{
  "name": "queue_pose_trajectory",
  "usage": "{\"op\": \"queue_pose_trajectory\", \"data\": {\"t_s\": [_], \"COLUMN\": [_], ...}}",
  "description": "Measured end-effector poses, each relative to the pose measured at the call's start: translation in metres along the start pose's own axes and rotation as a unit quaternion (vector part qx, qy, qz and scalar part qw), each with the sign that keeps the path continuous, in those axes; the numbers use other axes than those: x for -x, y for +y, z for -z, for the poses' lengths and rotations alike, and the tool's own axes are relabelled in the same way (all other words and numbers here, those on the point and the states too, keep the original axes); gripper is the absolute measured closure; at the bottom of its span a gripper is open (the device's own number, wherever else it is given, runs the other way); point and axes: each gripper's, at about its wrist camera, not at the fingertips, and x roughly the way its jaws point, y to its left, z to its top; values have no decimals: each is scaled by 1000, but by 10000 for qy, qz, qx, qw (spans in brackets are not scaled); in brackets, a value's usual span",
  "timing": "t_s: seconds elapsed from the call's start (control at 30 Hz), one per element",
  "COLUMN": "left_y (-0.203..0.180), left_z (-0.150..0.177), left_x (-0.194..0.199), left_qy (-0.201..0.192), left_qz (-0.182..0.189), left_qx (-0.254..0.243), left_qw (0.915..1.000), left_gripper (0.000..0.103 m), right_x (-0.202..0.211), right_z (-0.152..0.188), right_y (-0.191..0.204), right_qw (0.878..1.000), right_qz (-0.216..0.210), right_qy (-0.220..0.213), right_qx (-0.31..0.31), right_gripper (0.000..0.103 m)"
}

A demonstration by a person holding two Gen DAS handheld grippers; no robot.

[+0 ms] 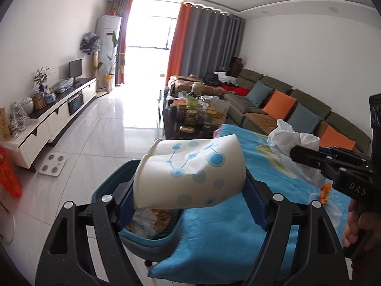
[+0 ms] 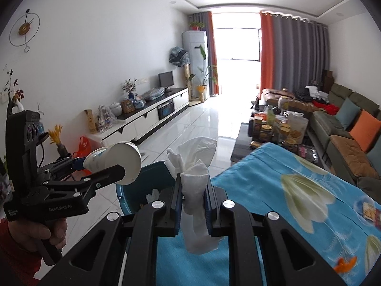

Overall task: Collect trash
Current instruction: 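Carry the cup and tissue to the teal bin and open both tools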

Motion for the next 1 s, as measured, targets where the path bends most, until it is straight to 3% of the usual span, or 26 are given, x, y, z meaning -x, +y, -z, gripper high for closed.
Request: {"op": "queue_pose_trajectory", "data": {"t_s": [0.37,1.0], "left_y": [34,92], "left_z": [-2,43], "left_x": [-51,-165], "left_qy": [397,1233], "left_qz": [-368,-697], "left_qx": [118,543], "left_qw": [9985,9884], "left_gripper": [26,26], "right_x": [-82,-190], "right_z": [-21,-18], "right_y": [24,44], "right_qw": [9955,9817], "right_qz": [-447,-499], "right_qy": [792,1800], "right_qx": [253,378], "right_gripper": [89,88]}}
